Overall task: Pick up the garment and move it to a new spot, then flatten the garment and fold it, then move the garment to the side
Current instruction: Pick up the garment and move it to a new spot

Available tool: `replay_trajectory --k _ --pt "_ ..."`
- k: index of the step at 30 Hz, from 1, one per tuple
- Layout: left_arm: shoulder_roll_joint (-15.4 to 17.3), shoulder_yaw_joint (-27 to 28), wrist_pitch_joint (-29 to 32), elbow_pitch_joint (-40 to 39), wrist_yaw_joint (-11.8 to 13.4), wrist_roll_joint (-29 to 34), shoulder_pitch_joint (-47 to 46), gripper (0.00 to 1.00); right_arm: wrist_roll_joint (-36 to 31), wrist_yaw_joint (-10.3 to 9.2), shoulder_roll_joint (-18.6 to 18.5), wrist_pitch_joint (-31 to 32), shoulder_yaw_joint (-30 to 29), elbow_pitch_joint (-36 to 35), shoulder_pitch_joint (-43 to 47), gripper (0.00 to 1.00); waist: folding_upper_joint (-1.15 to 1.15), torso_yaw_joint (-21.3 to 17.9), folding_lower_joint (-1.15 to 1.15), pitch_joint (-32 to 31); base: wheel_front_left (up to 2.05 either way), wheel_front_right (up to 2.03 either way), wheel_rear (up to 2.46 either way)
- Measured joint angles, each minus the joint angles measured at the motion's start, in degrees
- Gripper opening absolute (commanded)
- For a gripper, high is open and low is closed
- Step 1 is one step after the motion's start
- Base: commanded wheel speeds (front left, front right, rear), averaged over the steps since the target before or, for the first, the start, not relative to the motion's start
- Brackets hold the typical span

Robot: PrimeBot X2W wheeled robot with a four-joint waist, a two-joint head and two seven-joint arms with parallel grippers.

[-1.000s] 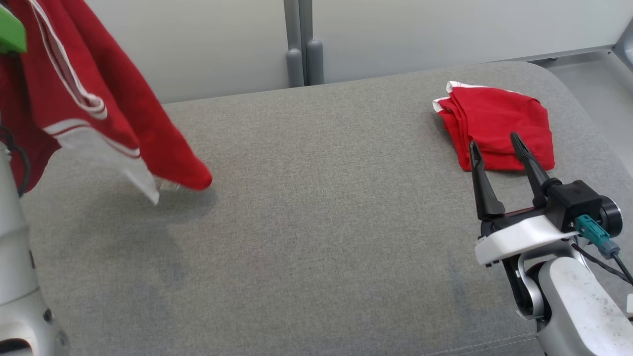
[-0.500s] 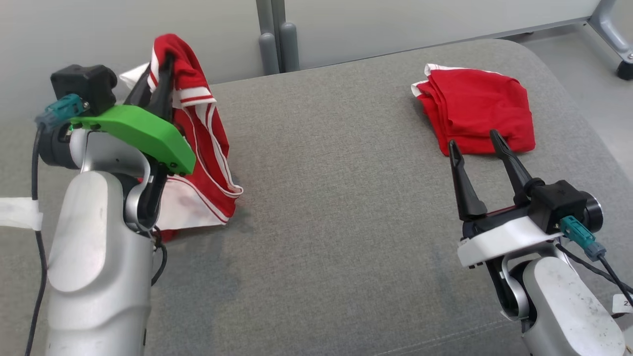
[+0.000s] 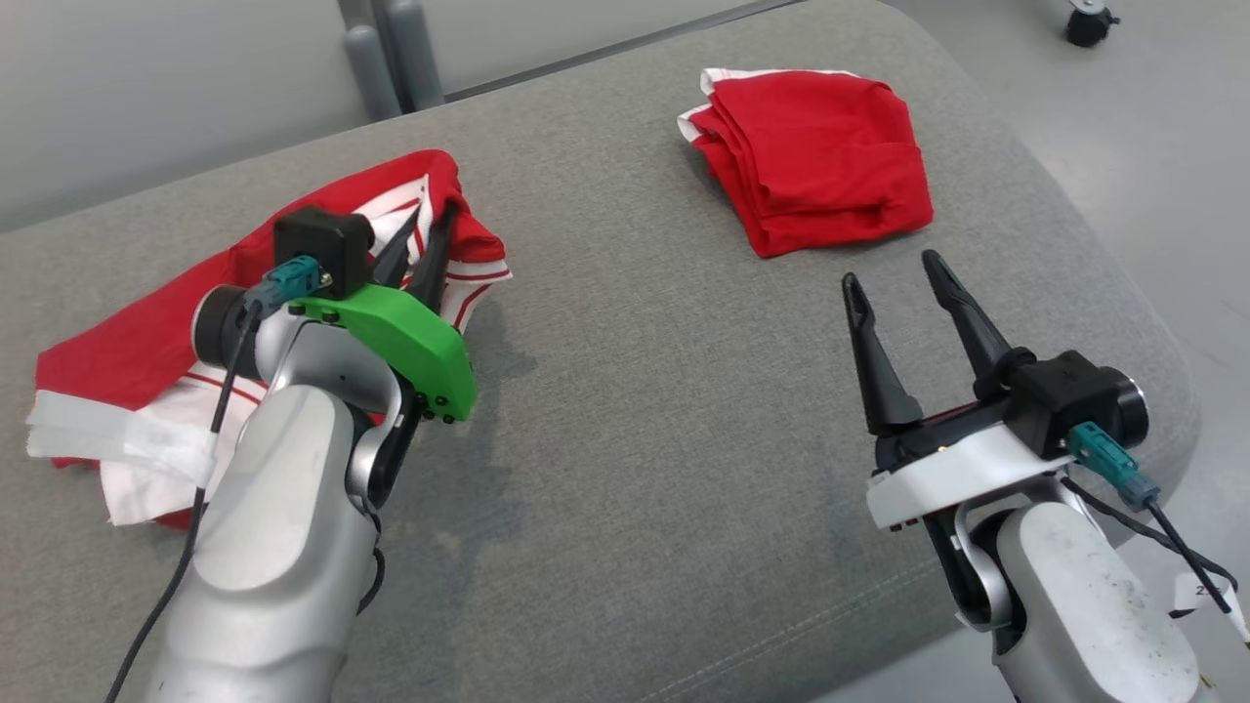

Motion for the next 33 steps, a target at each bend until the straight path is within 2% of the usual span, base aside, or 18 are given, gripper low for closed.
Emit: replay_trajectory --k 4,14,15,16,17,24,33 --pt "0.15 -4.06 -1.58 1.33 0.9 -2.35 0.57 0.0 0.01 1.3 1.55 -0.01 1.99 0.69 -1.4 1.0 0.0 -3.14 0.0 1.29 0.0 0.0 0.0" --pt "0.37 -14.11 -4.0 5.16 1.79 -6.01 0.65 0.0 0.03 1.89 2.54 -0.51 2.68 2.72 -2.57 1.0 0.0 -9.0 0.0 4.48 0.0 0.0 0.0" --pt "0.37 -14.73 -4.45 5.68 2.15 -6.39 0.65 0.05 0.03 1.91 2.61 -0.51 2.75 2.85 -2.64 1.0 0.0 -9.24 0.0 4.76 0.0 0.0 0.0" --pt "0.38 -15.07 -4.59 6.11 2.53 -6.87 0.65 0.49 0.03 1.97 2.71 -0.51 2.79 2.98 -2.81 1.0 0.0 -9.43 0.0 5.0 0.0 0.0 0.0" --pt "0.41 -15.25 -4.69 6.42 2.79 -7.33 0.65 1.0 0.03 1.97 2.78 -0.51 2.8 3.09 -3.06 1.0 0.0 -9.57 0.0 5.21 0.0 0.0 0.0" --pt "0.76 -18.68 -6.54 7.78 3.47 -10.01 0.4 1.0 0.02 1.94 2.77 -0.7 1.92 3.89 -3.72 1.0 0.0 -8.67 0.0 5.7 0.0 0.0 0.0" --pt "0.85 -23.38 -11.07 6.84 3.52 -11.34 -1.63 1.0 0.01 1.87 2.24 -1.02 0.53 5.09 -4.58 1.0 0.0 -5.29 0.0 4.93 0.0 0.0 0.0"
